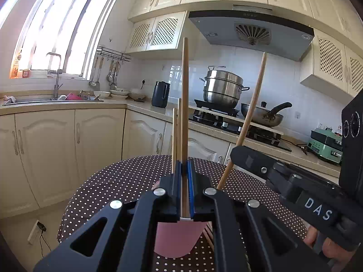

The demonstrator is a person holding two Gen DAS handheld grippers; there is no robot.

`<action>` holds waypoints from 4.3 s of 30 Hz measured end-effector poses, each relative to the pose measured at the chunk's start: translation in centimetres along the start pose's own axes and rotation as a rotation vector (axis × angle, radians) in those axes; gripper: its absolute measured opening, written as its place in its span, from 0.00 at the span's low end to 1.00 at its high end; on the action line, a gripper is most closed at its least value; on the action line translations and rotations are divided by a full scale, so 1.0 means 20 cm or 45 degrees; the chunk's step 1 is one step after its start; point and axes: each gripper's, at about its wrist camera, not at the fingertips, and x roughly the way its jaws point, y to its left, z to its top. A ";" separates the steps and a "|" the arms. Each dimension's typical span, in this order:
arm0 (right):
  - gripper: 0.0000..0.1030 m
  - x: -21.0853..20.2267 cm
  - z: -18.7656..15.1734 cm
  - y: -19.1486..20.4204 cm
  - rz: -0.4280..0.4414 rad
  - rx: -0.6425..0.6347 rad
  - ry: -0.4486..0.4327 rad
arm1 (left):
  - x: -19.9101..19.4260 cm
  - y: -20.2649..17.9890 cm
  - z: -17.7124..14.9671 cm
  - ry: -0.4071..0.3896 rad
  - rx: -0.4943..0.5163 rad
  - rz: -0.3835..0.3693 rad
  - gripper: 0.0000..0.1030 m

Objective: Organize utensils
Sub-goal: 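Lift the chopstick with the right gripper and lower it into the pink cup, then open the right gripper to drop the chopstick into the cup, then move the open right gripper back over the chopstick pile, then lower the right gripper onto a loose wooden chopstick and close on it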

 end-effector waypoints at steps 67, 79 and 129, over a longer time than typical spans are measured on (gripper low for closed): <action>0.31 -0.28 -0.33 -0.44 -0.154 0.173 0.315 | 0.16 -0.34 -0.43 0.720 0.160 0.062 0.40; 0.31 -0.12 -0.44 -0.58 -0.111 0.237 0.449 | 0.41 -0.35 -0.48 0.824 0.157 0.148 0.34; 0.08 0.40 -0.39 -0.56 -0.106 0.066 1.175 | 0.40 -0.31 -0.46 0.991 0.226 0.137 0.06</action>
